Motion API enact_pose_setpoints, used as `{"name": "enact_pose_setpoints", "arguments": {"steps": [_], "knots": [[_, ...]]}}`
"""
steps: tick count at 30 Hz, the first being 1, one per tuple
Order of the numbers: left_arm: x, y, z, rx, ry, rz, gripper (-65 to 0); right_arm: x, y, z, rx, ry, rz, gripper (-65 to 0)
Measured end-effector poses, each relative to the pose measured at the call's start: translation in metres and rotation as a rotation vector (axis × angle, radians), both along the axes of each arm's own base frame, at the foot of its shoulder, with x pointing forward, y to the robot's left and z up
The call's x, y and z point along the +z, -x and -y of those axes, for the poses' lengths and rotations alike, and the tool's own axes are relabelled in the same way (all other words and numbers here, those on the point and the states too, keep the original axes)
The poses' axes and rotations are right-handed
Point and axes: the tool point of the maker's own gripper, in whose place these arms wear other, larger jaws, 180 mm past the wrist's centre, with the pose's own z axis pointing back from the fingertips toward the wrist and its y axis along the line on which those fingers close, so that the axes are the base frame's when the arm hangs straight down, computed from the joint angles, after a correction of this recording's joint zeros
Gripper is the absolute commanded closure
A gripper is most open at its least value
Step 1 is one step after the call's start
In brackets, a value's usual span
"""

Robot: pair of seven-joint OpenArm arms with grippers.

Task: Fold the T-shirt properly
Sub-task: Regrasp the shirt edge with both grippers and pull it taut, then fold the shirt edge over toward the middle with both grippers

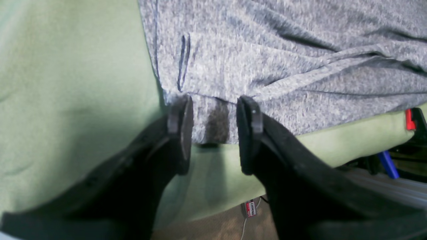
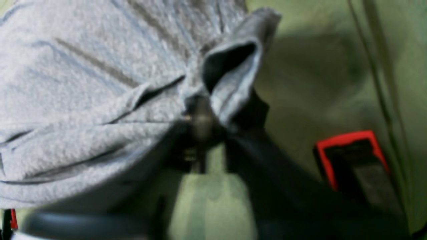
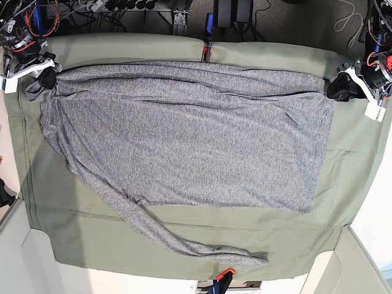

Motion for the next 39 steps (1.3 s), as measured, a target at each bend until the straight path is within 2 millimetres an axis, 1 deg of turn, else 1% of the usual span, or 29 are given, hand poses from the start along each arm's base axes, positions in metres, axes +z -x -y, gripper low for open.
{"name": "enact_pose_setpoints", "arguments": {"steps": [1,3,7,12,15,19,23,26,28,31,33,34,36,39], "knots": [[-0.001,0.001,-0.001,-0.002,-0.008,-0.004,-24.6,0.000,0.001,0.000,0.000,0.003,-0.003,-23.7],[-0.001,0.001,-0.001,-0.002,-0.009,-0.005,-24.6,-0.001,0.002,0.001,-0.001,0.004,-0.006,-27.0],[0.006,-0.007,-0.003,0.012,-0.006,0.045,-24.6,-0.001,0.001,0.001,-0.001,0.004,-0.004,-27.0],[0.026,-0.029,-0.011,0.021,-0.023,0.119,-24.6,0.001,0.000,0.001,-0.004,0.000,0.003,-27.0],[0.033,-0.039,-0.011,0.022,-0.020,0.148,-24.6,0.013,-0.008,0.004,-0.015,0.007,0.056,-27.0],[0.046,-0.056,-0.011,0.023,-0.022,0.198,-24.6,0.037,-0.035,0.006,-0.008,0.039,0.140,-27.0],[0.057,-0.070,-0.011,0.024,-0.019,0.243,-24.6,0.053,-0.061,0.012,-0.035,0.061,0.190,-27.0],[0.059,-0.075,-0.007,0.012,-0.017,0.248,-24.6,0.063,-0.077,0.017,-0.055,0.079,0.217,-27.0],[0.059,-0.081,0.001,-0.010,-0.010,0.253,-24.6,0.073,-0.090,0.020,-0.060,0.099,0.248,-27.0],[0.049,-0.089,0.017,-0.080,-0.050,0.222,-24.6,0.087,-0.108,0.027,-0.085,0.151,0.276,-27.0],[0.042,-0.096,0.029,-0.132,-0.089,0.222,-24.6,0.089,-0.118,0.027,-0.086,0.176,0.282,-27.0],[0.041,-0.100,0.034,-0.155,-0.108,0.226,-24.6,0.087,-0.123,0.025,-0.081,0.183,0.273,-27.0],[0.041,-0.111,0.042,-0.196,-0.150,0.238,-24.6,0.082,-0.136,0.016,-0.061,0.190,0.260,-27.0],[0.048,-0.128,0.050,-0.236,-0.193,0.259,-24.6,0.081,-0.162,-0.002,-0.015,0.207,0.261,-27.0]]}}
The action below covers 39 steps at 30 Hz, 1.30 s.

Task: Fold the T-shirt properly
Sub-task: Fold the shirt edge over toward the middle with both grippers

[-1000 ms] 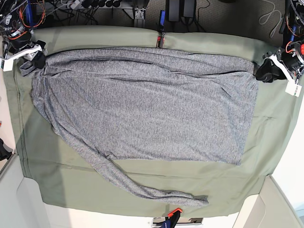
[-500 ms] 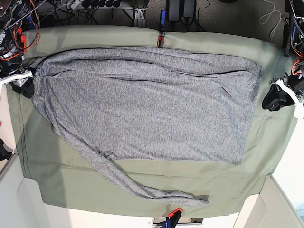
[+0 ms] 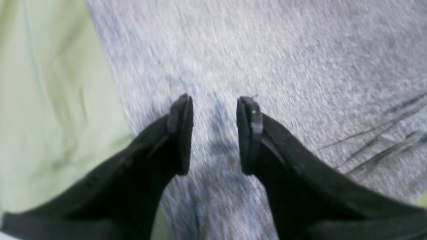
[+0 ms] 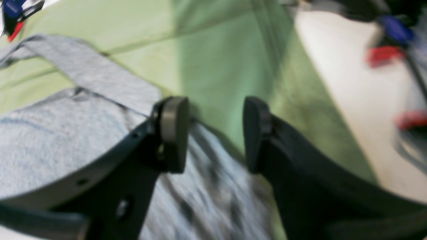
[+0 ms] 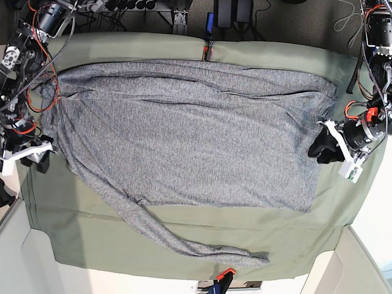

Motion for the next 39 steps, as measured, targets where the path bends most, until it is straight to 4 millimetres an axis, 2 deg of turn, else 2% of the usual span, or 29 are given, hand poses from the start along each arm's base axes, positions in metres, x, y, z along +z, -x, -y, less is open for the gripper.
{"name": "enact_pose_setpoints", "arguments": {"steps": [3,8,11,13,14,18,22,27,30,33,39], "knots": [[0.006,-0.017,0.010,-0.029,0.008,0.024,-24.8,-0.005,-0.023,-0.003,-0.009,0.026,-0.013,-27.0],[-0.012,-0.044,0.008,-0.011,0.020,0.001,-29.6,-0.026,-0.050,0.005,-0.022,-0.013,-0.067,-27.3],[-0.013,-0.067,0.002,0.014,0.039,0.054,-30.1,-0.031,-0.068,0.008,-0.014,-0.057,-0.075,-34.4],[-0.012,-0.080,-0.005,0.023,0.021,0.102,-30.1,-0.034,-0.077,-0.002,0.049,-0.094,-0.074,-39.1],[-0.013,-0.084,-0.008,0.023,0.005,0.115,-30.1,-0.037,-0.080,-0.007,0.071,-0.106,-0.080,-39.5],[-0.022,-0.096,-0.009,0.019,-0.027,0.096,-30.1,-0.067,-0.068,-0.026,0.128,-0.116,-0.175,-39.5],[-0.030,-0.108,-0.013,0.069,0.001,0.067,-30.1,-0.082,-0.053,-0.042,0.185,-0.159,-0.225,-39.4],[-0.041,-0.111,-0.028,0.162,0.022,0.063,-30.1,-0.087,-0.045,-0.043,0.193,-0.161,-0.222,-39.4],[-0.040,-0.113,-0.036,0.180,0.015,0.085,-30.1,-0.089,-0.042,-0.042,0.192,-0.161,-0.222,-39.4],[-0.040,-0.119,-0.056,0.289,-0.042,0.105,-30.1,-0.088,-0.041,-0.042,0.192,-0.164,-0.219,-39.4],[-0.053,-0.117,-0.059,0.320,-0.037,0.102,-30.1,-0.087,-0.041,-0.046,0.199,-0.198,-0.220,-39.4]]}}
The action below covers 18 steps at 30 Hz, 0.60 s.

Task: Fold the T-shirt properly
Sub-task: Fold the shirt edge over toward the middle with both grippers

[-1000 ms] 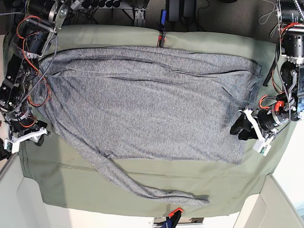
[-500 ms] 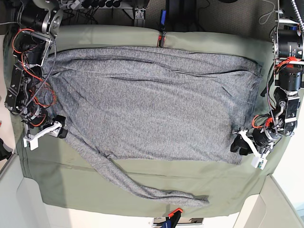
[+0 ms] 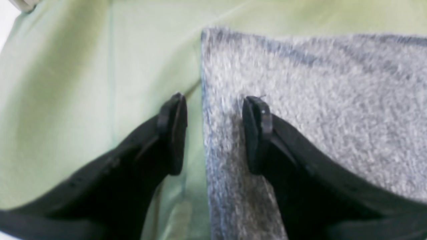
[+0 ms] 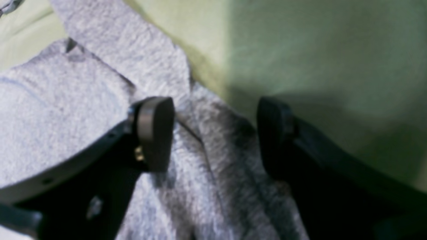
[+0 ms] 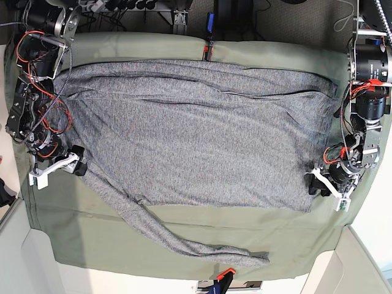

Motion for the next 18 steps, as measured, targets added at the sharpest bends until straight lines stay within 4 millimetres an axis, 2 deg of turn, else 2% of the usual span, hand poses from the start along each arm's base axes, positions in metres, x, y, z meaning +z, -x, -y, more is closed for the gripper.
{"name": "enact_pose_setpoints", "arguments": {"steps": [3,6,15,18], "knots": [[-0.012,0.003,-0.006,0.058,0.006,-0.021,-30.1,0.000,0.001,-0.002,0.007,-0.006,-0.006,-39.4],[-0.017,0.001,-0.004,0.079,0.031,-0.012,-30.1,0.000,0.001,-0.002,0.008,-0.005,-0.008,-39.4],[-0.020,-0.006,0.023,0.034,0.082,-0.006,-30.1,0.000,0.001,-0.002,0.008,-0.005,-0.009,-39.4],[-0.019,-0.009,0.040,-0.013,0.119,-0.001,-30.1,0.000,0.001,-0.002,0.008,-0.005,-0.009,-39.4]]}}
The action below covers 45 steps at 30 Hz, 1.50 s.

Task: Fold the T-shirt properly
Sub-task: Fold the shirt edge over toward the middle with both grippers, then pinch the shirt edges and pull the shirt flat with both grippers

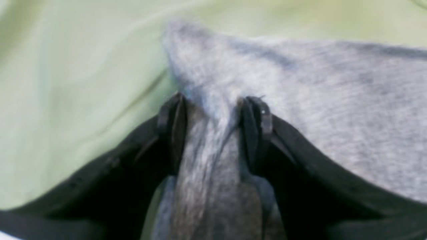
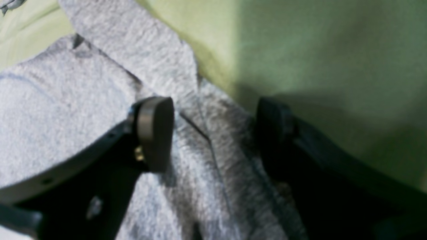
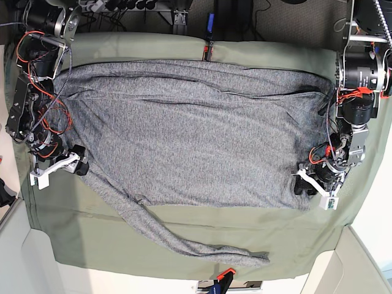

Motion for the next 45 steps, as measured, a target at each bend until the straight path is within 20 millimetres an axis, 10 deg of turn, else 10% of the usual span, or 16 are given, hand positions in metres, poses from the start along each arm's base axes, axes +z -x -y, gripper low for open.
{"name": "enact_pose_setpoints", "arguments": {"steps": [6,9,17,29,39,45], "knots": [[0.010,-0.010,0.009,-0.028,0.018,0.020,-28.3,0.000,0.000,0.000,0.000,0.000,0.000,-39.4],[0.014,-0.012,0.010,-0.029,0.019,0.028,-14.7,0.000,0.000,0.000,0.000,0.000,0.000,-38.0],[0.015,-0.012,0.008,-0.046,-0.013,0.053,0.0,0.001,-0.002,0.001,-0.007,0.007,0.015,0.0],[0.026,-0.007,0.033,-0.253,-0.039,0.128,0.0,0.019,-0.009,-0.001,0.036,0.027,0.112,0.0],[0.037,0.011,-0.018,-0.242,-0.144,0.156,0.0,0.058,-0.013,0.023,0.057,0.117,0.175,0.0],[0.029,0.043,0.000,-0.357,-0.181,0.184,0.0,0.045,0.015,0.016,0.067,0.102,0.167,0.0]]}}
